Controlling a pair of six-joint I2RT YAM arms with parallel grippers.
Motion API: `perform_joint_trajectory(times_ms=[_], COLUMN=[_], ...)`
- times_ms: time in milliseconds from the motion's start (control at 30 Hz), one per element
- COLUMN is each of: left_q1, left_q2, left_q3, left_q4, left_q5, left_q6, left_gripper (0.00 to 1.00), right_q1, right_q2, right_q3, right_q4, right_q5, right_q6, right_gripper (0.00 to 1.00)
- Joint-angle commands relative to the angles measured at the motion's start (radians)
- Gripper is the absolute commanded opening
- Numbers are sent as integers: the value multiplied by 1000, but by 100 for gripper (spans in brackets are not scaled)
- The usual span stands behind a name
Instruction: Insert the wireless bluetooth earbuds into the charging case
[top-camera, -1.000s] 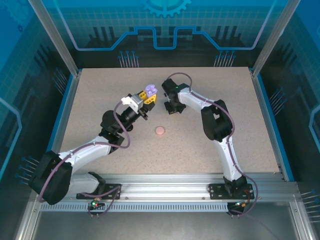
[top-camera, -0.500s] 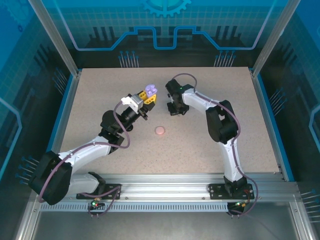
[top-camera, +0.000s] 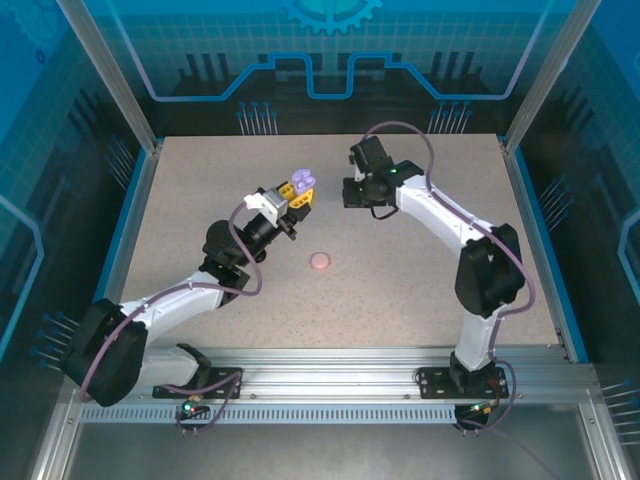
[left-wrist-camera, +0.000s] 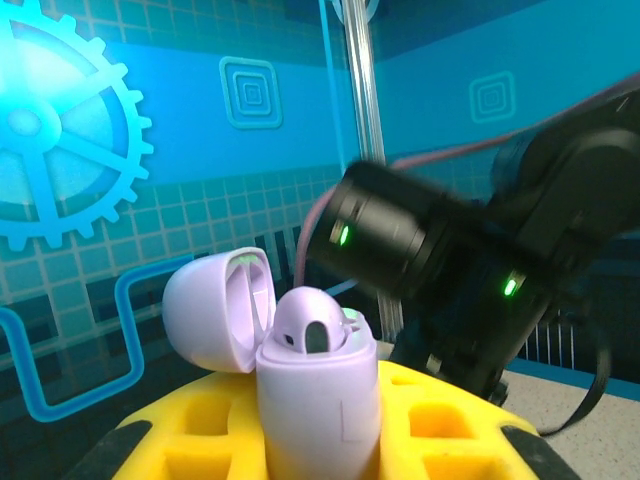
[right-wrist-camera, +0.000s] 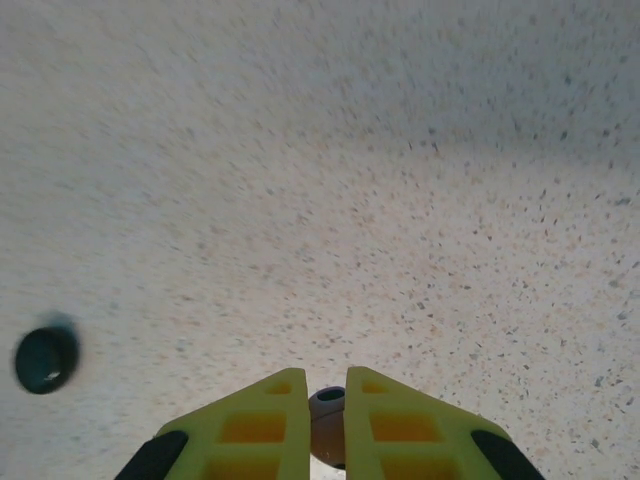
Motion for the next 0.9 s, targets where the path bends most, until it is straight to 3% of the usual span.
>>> perform_joint_trajectory(times_ms=[0,300,867], left_q1=[-1,-4,-19], left_q2=[51,237,397], left_q3=[20,7,147], left_q4=[78,295,301], left_q5=[3,-33,-28], left_q6=[0,-2,25], left_gripper=[0,0,0], right_q1=[-9,-8,55], right_q2=[-85,-214,-348], right_q3=[-17,-1,0], right_q4=[38,86,209], right_q5=[-16,-48,-84], right_q6=[36,68,136], right_gripper=[11,10,10])
